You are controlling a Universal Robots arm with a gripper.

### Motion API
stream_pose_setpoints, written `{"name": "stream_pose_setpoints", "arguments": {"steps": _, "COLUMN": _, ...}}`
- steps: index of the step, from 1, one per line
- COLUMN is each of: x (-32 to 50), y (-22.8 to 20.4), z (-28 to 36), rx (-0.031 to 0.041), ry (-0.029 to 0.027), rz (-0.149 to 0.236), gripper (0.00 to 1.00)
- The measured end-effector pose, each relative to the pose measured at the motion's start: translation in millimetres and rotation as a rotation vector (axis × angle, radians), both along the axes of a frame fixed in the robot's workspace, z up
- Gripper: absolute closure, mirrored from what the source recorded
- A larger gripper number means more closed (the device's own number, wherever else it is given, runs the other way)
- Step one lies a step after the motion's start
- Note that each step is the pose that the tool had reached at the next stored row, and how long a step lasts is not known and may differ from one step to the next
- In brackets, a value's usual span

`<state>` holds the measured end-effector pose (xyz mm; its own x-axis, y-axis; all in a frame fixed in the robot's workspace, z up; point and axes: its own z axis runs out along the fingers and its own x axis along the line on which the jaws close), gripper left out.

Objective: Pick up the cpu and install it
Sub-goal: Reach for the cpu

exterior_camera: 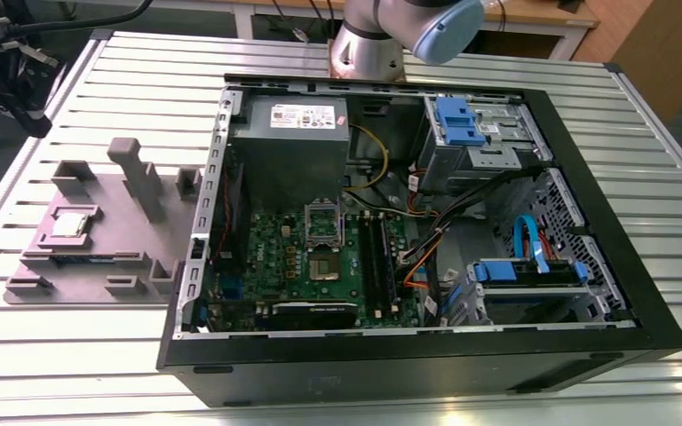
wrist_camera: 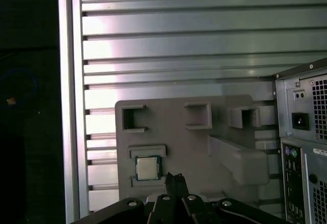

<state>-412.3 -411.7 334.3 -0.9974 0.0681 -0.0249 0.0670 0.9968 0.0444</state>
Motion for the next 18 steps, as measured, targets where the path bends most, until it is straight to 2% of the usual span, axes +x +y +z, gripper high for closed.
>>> {"name": "stream_pose_setpoints", "arguments": {"steps": 4, "x": -0.7, "y": -3.5, "z": -2.0, "rx": 0.0, "ry": -0.0001, "rz": 0.0, "gripper": 0.89}}
{"name": "stream_pose_setpoints", "arguments": {"steps": 14, "x": -0.9, "y": -4.1, "z": -2.4, "rx": 0.0, "ry": 0.0, "rz": 0.0, "gripper": 0.89}}
{"name": "stream_pose_setpoints", "arguments": {"steps": 18, "x": -1.9, "y": -8.6, "z": -3.2, "rx": -0.0001, "ry": 0.0001, "rz": 0.0, "gripper": 0.89}}
